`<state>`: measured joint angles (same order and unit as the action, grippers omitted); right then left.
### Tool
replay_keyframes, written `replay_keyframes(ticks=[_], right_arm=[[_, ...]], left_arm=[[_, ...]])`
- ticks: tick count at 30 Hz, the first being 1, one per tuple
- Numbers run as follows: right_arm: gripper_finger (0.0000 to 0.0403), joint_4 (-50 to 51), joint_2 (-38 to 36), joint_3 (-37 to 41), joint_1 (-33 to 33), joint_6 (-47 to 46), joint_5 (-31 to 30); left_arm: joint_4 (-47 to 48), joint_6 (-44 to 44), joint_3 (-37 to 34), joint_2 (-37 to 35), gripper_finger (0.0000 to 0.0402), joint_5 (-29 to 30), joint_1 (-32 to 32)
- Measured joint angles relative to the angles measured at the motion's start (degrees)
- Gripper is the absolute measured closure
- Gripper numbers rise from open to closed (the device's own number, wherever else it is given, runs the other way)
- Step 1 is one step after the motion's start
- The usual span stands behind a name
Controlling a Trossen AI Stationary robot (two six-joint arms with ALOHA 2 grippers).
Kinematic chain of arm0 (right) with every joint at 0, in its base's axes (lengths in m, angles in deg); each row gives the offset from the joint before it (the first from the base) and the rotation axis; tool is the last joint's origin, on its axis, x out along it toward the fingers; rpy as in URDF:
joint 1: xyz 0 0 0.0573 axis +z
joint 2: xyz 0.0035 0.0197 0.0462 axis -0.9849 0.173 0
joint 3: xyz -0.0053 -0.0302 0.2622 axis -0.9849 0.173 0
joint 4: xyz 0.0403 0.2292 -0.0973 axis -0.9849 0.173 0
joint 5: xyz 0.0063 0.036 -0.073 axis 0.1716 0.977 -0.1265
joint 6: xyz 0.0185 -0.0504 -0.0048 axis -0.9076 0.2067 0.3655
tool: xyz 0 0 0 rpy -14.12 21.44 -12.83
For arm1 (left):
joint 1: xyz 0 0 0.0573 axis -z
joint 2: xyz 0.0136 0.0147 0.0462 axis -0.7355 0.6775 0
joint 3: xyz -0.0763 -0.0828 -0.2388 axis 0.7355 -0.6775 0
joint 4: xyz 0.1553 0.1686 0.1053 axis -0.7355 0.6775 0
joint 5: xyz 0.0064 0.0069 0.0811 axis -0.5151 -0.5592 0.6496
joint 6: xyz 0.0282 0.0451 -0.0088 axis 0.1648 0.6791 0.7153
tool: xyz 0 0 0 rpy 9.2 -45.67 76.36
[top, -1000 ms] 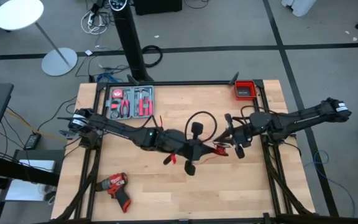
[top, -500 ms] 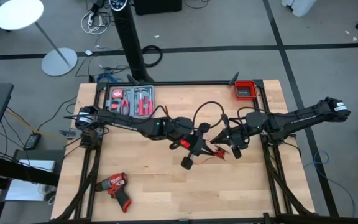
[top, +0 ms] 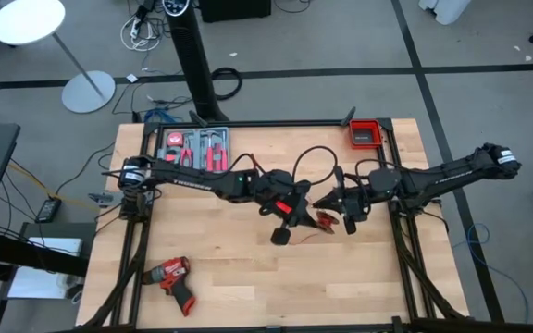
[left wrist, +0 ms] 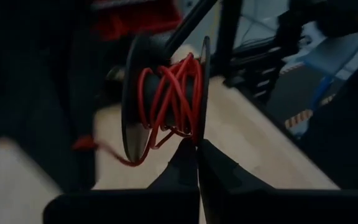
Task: Coil cords
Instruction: Coil the red wire on the black spool
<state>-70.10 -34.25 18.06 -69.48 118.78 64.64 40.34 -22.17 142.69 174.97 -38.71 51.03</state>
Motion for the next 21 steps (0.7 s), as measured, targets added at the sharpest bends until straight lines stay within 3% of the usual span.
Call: replay_keyframes(ticks=[5, 8, 12, 21], right_arm=[[0.0397, 2.3, -0.42, 0.0, 2.14, 0.65, -2.53], [0.0395, 2.37, -0.33, 0.0, 3.3, 3.12, -3.66], [0.0389, 3.79, -1.04, 0.0, 3.94, 3.1, -7.37], [0.0328, 4.31, -1.7, 0.0, 3.99, -1.23, -6.51]], left_arm=[[3.69, -2.0, 0.0, -0.02, 0.0401, 5.02, -0.1], [3.85, -3.81, 0.0, -0.02, 0.0401, 5.16, -0.54], [3.87, -3.99, 0.0, -0.02, 0.0401, 3.07, -1.07], [4.91, 1.19, 0.0, -0.02, 0.0401, -6.04, -1.01]])
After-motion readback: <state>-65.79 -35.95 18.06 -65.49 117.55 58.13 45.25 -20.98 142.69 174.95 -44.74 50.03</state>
